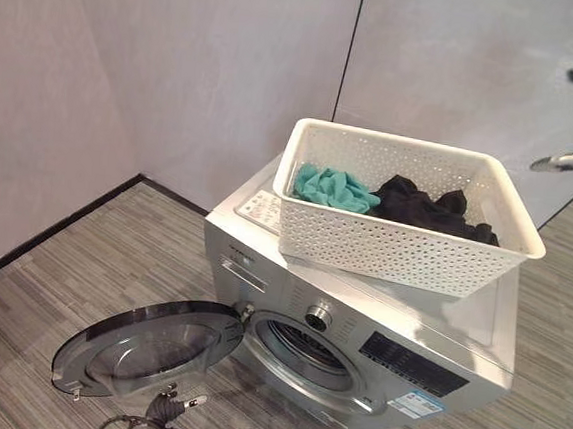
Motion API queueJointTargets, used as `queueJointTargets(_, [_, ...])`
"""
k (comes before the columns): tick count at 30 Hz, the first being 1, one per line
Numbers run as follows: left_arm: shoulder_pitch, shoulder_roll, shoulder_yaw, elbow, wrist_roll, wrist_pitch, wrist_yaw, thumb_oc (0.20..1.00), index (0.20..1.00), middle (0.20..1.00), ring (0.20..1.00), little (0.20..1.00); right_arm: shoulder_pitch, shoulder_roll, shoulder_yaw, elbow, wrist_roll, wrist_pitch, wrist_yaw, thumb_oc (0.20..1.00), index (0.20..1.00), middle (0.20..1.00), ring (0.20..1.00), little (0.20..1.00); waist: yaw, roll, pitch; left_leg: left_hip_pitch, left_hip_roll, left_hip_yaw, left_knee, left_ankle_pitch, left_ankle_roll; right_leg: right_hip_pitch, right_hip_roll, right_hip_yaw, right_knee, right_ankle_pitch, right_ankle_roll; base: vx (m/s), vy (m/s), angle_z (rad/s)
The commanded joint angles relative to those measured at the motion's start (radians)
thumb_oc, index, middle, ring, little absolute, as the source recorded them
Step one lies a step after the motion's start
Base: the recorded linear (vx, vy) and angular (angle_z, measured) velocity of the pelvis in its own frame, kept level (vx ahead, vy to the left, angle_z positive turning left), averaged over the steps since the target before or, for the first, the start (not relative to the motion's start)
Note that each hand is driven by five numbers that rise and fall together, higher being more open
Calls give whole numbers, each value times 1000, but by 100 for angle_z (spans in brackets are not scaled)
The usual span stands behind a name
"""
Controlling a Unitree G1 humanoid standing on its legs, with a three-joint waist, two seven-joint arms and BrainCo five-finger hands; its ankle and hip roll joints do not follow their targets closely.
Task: Grab the laundry basket,head to the washer,open it,put in the laundry and shut it.
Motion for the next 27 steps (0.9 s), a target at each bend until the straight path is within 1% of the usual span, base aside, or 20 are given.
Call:
queueJointTargets(1, [-31, 44, -24, 26, -49, -34, -19, 1000, 1000, 1000, 1000, 1000, -121, -1, 110, 74, -25, -8, 41, 1000, 1000, 1000, 1000, 1000, 34, -88, -2, -28, 1, -15, 29, -21, 10, 2, 7, -35, 25, -55, -5, 0, 0, 0])
queueJointTargets(2, [-31, 42, -22, 26, -49, -34, -19, 1000, 1000, 1000, 1000, 1000, -133, 0, 121, 76, -24, -8, 41, 1000, 1000, 1000, 1000, 1000, 33, -86, -2, -28, 1, -15, 29, -21, 10, 2, 7, -35, 25, -55, -5, -20, -31, 2])
queueJointTargets(3, [-29, 47, -30, 14, -59, -38, -24, 1000, 1000, 1000, 1000, 1000, -198, 3, 218, 106, -25, -11, 60, 1000, 1000, 1000, 1000, 1000, 38, -93, 7, -41, 6, -21, 31, -16, 5, -5, 9, -39, 25, -59, -6, 0, 0, 0])
queueJointTargets(4, [-28, 48, -31, 11, -63, -41, -26, 1000, 1000, 1000, 1000, 1000, -230, 9, 264, 120, -26, -11, 70, 1000, 1000, 1000, 1000, 1000, 40, -95, 12, -47, 9, -23, 31, -14, 3, -6, 10, -40, 24, -60, -7, -50, -53, 0])
queueJointTargets(5, [-26, 53, -36, 3, -69, -43, -28, 1000, 1000, 1000, 1000, 1000, -280, 7, 336, 124, -27, -16, 88, 1000, 1000, 1000, 1000, 1000, 46, -103, 26, -63, 15, -27, 33, -8, -3, -15, 13, -44, 21, -63, -9, -33, -34, 2])
queueJointTargets(6, [-26, 51, -35, 3, -69, -43, -28, 1000, 1000, 1000, 1000, 1000, -289, 7, 345, 126, -26, -17, 88, 1000, 1000, 1000, 1000, 1000, 44, -101, 26, -63, 15, -28, 33, -8, -3, -15, 13, -44, 21, -63, -9, -41, -40, 5])
queueJointTargets(7, [-24, 53, -34, 0, -73, -45, -31, 1000, 1000, 1000, 1000, 1000, -324, 7, 386, 123, -24, -18, 96, 1000, 1000, 1000, 1000, 1000, 46, -104, 33, -72, 18, -30, 34, -5, -6, -20, 14, -47, 19, -63, -10, -50, -49, 8])
queueJointTargets(8, [-19, 64, -32, 0, -79, -48, -30, 1000, 1000, 1000, 1000, 1000, -385, 6, 456, 125, -28, -23, 109, 1000, 1000, 1000, 1000, 1000, 55, -116, 51, -86, 26, -29, 37, 1, -11, -30, 18, -50, 17, -62, -11, -60, -64, 9])
queueJointTargets(9, [-19, 64, -27, 4, -84, -49, -30, 1000, 1000, 1000, 1000, 1000, -423, 8, 497, 135, -32, -25, 111, 1000, 1000, 1000, 1000, 1000, 56, -119, 56, -91, 29, -27, 39, 3, -13, -34, 19, -52, 16, -62, -12, -49, -49, 6])
queueJointTargets(10, [-19, 62, -26, 4, -84, -49, -31, 1000, 1000, 1000, 1000, 1000, -432, 9, 507, 137, -31, -25, 111, 1000, 1000, 1000, 1000, 1000, 55, -117, 56, -91, 29, -27, 39, 3, -13, -34, 19, -52, 16, -62, -12, -34, -45, 5])
queueJointTargets(11, [-21, 67, -13, 18, -98, -49, -27, 1000, 1000, 1000, 1000, 1000, -488, 21, 561, 156, -40, -24, 113, 1000, 1000, 1000, 1000, 1000, 61, -126, 69, -102, 34, -25, 41, 7, -16, -43, 22, -51, 13, -60, -12, 0, 0, 0])
queueJointTargets(12, [-21, 66, -12, 18, -98, -49, -27, 1000, 1000, 1000, 1000, 1000, -495, 22, 568, 157, -39, -24, 113, 1000, 1000, 1000, 1000, 1000, 60, -124, 69, -102, 34, -25, 41, 7, -16, -43, 23, -50, 13, -59, -12, -52, -49, 0])
queueJointTargets(13, [-29, 68, 1, 42, -117, -50, -25, 1000, 1000, 1000, 1000, 1000, -543, 34, 616, 171, -39, -27, 120, 1000, 1000, 1000, 1000, 1000, 65, -132, 80, -114, 37, -25, 42, 13, -20, -54, 26, -50, 12, -58, -15, 0, 0, 0])
queueJointTargets(16, [-38, 65, 9, 53, -129, -48, -26, 1000, 1000, 1000, 1000, 1000, -573, 40, 659, 168, -41, -26, 127, 1000, 1000, 1000, 1000, 1000, 66, -136, 90, -127, 42, -28, 43, 18, -23, -64, 28, -52, 14, -59, -17, -32, -26, -3])
queueJointTargets(19, [-58, 67, 22, 66, -157, -48, -24, 1000, 1000, 1000, 1000, 1000, -597, 45, 725, 156, -46, -20, 154, 1000, 1000, 1000, 1000, 1000, 71, -146, 119, -149, 50, -36, 46, 29, -31, -80, 34, -60, 18, -63, -23, -26, -27, 3])
queueJointTargets(21, [-61, 66, 24, 62, -163, -49, -24, 1000, 1000, 1000, 1000, 1000, -596, 48, 736, 160, -49, -19, 159, 1000, 1000, 1000, 1000, 1000, 72, -146, 127, -154, 52, -39, 47, 31, -32, -83, 35, -61, 21, -64, -24, -34, -37, 6])
queueJointTargets(22, [-66, 70, 25, 54, -173, -53, -23, 1000, 1000, 1000, 1000, 1000, -599, 51, 756, 166, -59, -16, 167, 1000, 1000, 1000, 1000, 1000, 75, -146, 144, -167, 57, -43, 49, 36, -35, -92, 36, -63, 24, -65, -26, -34, -31, 8])
queueJointTargets(23, [-66, 70, 25, 54, -173, -53, -23, 1000, 1000, 1000, 1000, 1000, -600, 52, 757, 166, -59, -16, 167, 1000, 1000, 1000, 1000, 1000, 75, -146, 144, -167, 57, -44, 50, 36, -35, -93, 36, -63, 25, -65, -26, -38, -25, 8])
queueJointTargets(27, [-62, 71, 11, 24, -196, -60, -31, 1000, 1000, 1000, 1000, 1000, -581, 57, 773, 185, -72, -11, 184, 1000, 1000, 1000, 1000, 1000, 83, -136, 172, -190, 62, -54, 53, 47, -39, -111, 39, -66, 27, -64, -30, -5, -3, 1])
